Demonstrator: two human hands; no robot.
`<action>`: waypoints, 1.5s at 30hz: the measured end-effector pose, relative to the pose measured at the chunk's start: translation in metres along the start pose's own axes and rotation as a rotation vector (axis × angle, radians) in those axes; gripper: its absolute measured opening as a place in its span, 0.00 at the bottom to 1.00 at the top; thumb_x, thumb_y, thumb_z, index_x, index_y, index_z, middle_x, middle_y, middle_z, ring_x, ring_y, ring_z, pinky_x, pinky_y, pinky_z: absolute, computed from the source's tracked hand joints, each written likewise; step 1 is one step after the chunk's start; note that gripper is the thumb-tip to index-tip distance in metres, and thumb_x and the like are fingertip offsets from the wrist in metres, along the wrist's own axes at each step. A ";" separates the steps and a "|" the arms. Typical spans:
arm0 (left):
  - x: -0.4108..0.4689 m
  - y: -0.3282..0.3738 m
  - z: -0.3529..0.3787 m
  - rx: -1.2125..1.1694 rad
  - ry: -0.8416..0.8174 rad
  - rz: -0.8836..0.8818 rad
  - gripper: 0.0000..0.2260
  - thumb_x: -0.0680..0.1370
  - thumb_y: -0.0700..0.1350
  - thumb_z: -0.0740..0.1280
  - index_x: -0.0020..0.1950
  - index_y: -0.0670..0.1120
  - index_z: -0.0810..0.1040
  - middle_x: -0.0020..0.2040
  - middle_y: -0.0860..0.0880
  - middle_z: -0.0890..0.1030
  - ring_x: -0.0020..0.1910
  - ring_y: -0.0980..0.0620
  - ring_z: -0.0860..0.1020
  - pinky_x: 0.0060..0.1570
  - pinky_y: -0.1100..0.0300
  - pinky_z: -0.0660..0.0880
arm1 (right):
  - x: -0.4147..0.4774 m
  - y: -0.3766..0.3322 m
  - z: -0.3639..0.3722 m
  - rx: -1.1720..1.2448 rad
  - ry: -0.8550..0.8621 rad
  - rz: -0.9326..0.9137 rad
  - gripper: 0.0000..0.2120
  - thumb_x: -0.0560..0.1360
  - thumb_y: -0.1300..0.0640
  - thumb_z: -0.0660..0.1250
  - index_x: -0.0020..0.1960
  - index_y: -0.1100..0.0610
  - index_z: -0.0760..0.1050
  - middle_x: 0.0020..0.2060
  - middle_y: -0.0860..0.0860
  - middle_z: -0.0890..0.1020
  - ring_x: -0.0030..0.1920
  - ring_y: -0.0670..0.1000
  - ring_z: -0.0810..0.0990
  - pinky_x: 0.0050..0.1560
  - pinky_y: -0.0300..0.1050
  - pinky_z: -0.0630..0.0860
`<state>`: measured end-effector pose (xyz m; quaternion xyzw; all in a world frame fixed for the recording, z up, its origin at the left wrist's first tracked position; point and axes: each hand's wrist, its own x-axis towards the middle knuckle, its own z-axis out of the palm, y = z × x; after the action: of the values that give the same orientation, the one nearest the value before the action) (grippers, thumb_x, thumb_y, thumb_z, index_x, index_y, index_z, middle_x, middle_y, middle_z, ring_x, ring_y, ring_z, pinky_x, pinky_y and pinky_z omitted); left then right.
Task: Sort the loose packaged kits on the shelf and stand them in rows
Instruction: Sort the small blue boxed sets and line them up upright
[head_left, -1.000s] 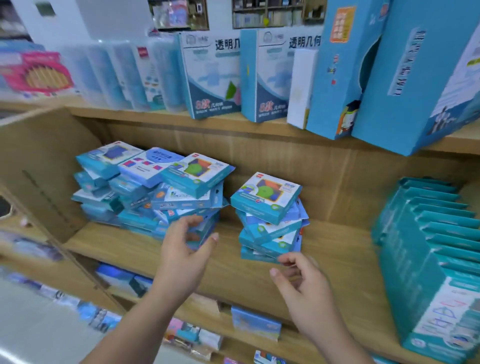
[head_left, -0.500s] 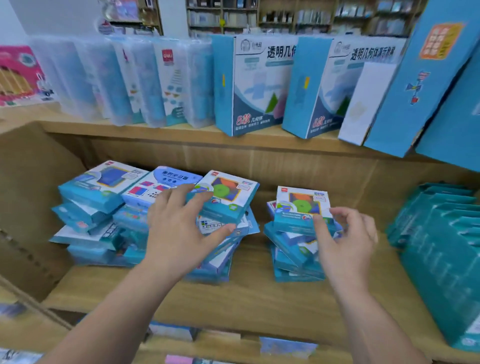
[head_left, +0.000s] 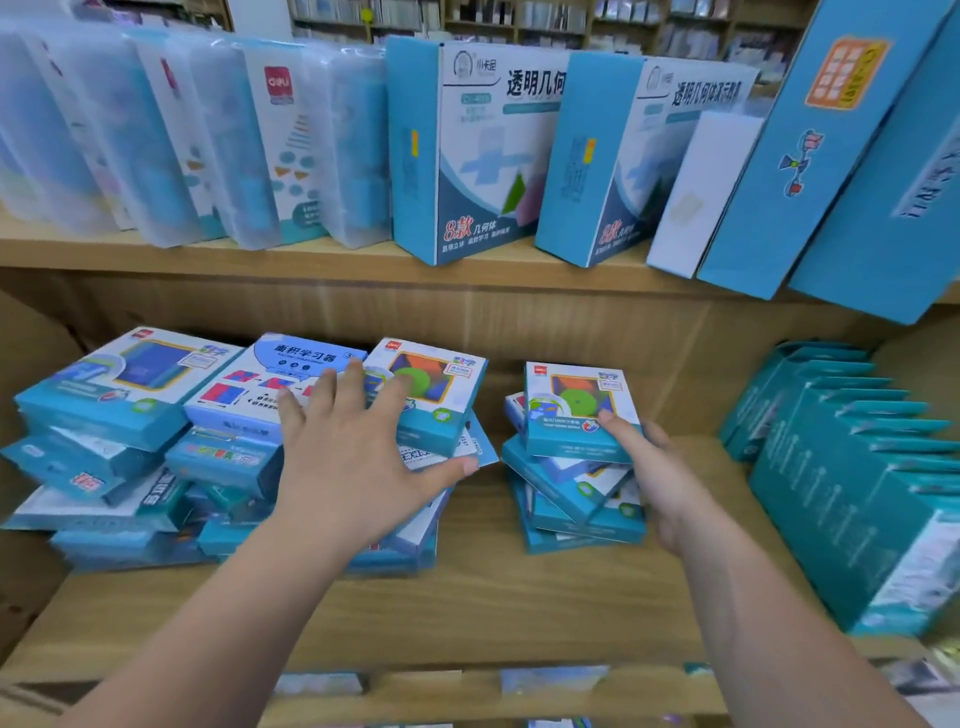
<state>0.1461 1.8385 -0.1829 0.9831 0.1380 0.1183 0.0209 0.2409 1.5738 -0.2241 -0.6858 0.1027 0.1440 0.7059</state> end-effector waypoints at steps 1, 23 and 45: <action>0.000 0.002 0.000 0.007 -0.008 -0.003 0.50 0.59 0.85 0.43 0.74 0.61 0.60 0.79 0.44 0.60 0.78 0.40 0.55 0.74 0.35 0.49 | 0.000 0.001 -0.001 0.016 -0.013 -0.010 0.20 0.74 0.45 0.73 0.62 0.51 0.75 0.47 0.55 0.88 0.43 0.57 0.88 0.41 0.51 0.83; 0.023 0.029 -0.019 -0.002 -0.060 -0.102 0.43 0.59 0.80 0.46 0.64 0.57 0.73 0.60 0.47 0.74 0.64 0.43 0.70 0.65 0.48 0.65 | 0.012 -0.005 0.003 -0.078 -0.145 -0.065 0.11 0.78 0.50 0.69 0.56 0.54 0.82 0.42 0.45 0.88 0.34 0.39 0.83 0.36 0.35 0.76; 0.035 0.047 -0.027 -0.100 -0.200 -0.175 0.45 0.60 0.70 0.70 0.74 0.58 0.61 0.61 0.47 0.73 0.61 0.41 0.71 0.60 0.51 0.71 | 0.023 0.000 -0.035 -0.005 -0.127 -0.113 0.05 0.78 0.57 0.69 0.53 0.57 0.79 0.37 0.50 0.86 0.31 0.47 0.77 0.33 0.43 0.72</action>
<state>0.1844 1.8034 -0.1449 0.9719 0.2144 0.0243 0.0938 0.2642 1.5406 -0.2336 -0.6817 0.0185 0.1476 0.7163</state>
